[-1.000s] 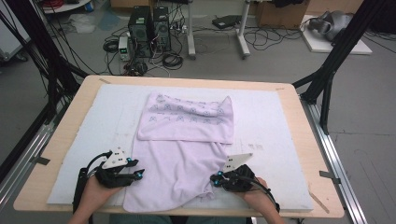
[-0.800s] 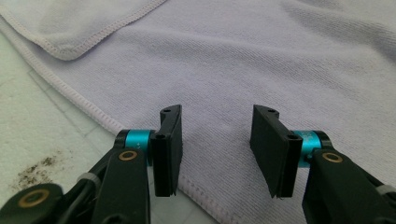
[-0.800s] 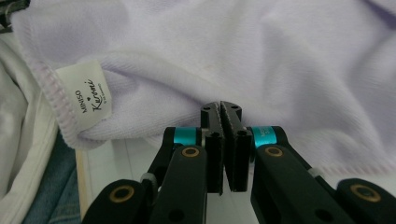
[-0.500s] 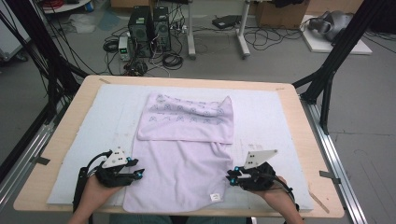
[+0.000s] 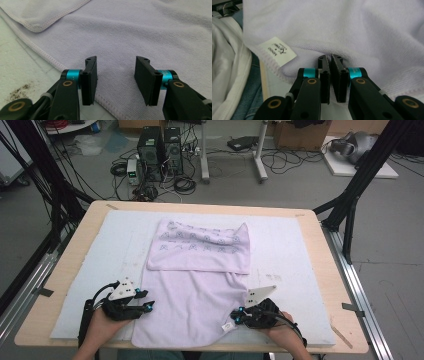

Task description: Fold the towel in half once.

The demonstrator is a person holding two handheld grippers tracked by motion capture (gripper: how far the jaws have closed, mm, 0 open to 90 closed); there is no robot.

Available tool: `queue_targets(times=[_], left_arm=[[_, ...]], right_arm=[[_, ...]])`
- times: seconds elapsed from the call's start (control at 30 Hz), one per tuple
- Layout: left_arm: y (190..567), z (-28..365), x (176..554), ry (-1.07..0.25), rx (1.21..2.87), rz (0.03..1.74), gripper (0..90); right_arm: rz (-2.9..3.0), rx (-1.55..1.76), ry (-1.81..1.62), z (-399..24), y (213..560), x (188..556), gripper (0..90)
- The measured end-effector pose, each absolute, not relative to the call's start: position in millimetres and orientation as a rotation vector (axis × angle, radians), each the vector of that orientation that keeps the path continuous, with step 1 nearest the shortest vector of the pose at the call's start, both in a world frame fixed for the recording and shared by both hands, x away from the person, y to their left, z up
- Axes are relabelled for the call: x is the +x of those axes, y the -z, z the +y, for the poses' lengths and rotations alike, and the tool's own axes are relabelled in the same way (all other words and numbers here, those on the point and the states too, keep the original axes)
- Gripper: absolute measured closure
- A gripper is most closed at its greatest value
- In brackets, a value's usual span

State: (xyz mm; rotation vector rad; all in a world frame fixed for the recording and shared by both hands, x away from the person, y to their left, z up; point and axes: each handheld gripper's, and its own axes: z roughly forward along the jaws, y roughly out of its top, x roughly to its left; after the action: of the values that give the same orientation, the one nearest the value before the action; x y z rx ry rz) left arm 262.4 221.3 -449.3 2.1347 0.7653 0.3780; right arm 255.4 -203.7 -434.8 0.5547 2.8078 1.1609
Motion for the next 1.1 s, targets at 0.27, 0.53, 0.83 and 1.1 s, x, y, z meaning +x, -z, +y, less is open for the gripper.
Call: queue_targets(times=[0.27,0.53,0.83,1.1], left_arm=[[449,222,262,-0.378,2.139,0.762,52.9],[450,222,263,-0.376,2.133,0.759,52.8],[450,222,263,-0.377,2.133,0.759,52.7],[450,222,262,-0.379,2.133,0.760,52.6]], right_arm=[[2.818,0.468,-1.159,-173,409,269,85.5],[2.854,0.450,-1.079,-130,429,284,81.6],[2.754,0.546,-1.215,-151,416,270,73.6],[2.787,0.523,-1.238,-144,423,256,69.2]])
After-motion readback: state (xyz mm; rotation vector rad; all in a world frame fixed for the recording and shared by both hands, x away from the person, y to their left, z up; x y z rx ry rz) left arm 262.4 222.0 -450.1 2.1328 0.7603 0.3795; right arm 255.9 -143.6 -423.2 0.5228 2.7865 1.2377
